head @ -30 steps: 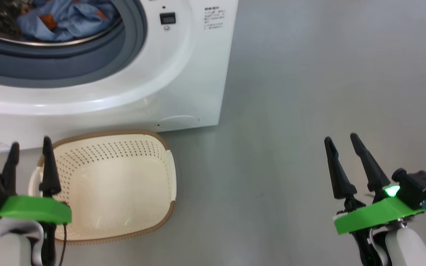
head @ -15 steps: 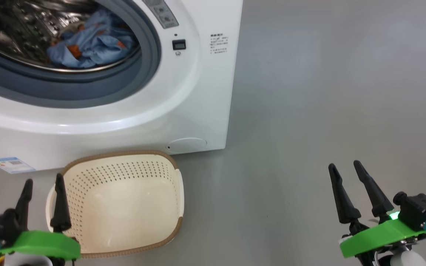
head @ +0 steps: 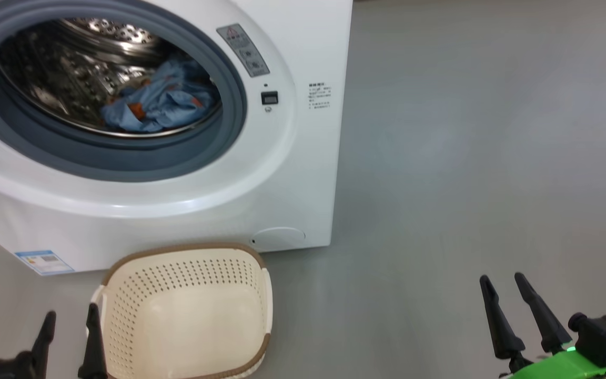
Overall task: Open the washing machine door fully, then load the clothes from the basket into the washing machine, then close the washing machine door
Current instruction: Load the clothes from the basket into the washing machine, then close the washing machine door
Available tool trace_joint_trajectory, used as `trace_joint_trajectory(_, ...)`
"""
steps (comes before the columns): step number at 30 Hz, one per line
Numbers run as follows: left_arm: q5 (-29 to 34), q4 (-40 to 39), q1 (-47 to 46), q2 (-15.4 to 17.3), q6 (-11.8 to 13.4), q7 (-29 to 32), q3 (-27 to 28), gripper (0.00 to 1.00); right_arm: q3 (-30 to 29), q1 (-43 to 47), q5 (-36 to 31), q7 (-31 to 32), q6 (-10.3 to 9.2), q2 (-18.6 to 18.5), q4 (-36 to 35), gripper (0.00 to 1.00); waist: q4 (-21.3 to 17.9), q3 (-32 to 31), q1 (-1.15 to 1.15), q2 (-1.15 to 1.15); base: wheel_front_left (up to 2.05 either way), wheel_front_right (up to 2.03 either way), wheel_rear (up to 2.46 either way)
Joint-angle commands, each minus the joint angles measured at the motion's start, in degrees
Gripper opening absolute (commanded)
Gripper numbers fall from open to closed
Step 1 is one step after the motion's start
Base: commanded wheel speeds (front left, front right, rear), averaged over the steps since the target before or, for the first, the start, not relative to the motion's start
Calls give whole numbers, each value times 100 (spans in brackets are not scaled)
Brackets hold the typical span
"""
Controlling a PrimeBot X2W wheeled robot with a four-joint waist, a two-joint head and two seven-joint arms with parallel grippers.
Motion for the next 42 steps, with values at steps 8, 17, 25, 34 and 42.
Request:
trace_joint_trajectory(8, -77, -335, 422, 38, -9, -33, 186, 100, 119, 292, 57, -28, 8, -124, -139, 100, 62, -449, 0, 0, 0, 0, 0)
trace_joint_trajectory(17, -124, -467, 528, 60, -9, -33, 172, 100, 86, 342, 57, -28, 8, -130, -170, 100, 44, -506, 0, 0, 0, 0, 0)
trace_joint_trajectory(25, -130, -531, 545, 54, -9, -33, 153, 100, 67, 362, 57, -28, 8, -143, -195, 100, 41, -504, 0, 0, 0, 0, 0)
trace_joint_trajectory(34, -123, -563, 537, 64, -9, -33, 141, 100, 66, 356, 51, -28, 8, -145, -205, 100, 44, -475, 0, 0, 0, 0, 0)
trace_joint_trajectory(42, -135, -597, 538, 69, -9, -33, 129, 100, 56, 359, 41, -28, 8, -123, -215, 100, 52, -433, 0, 0, -10, 10, 0)
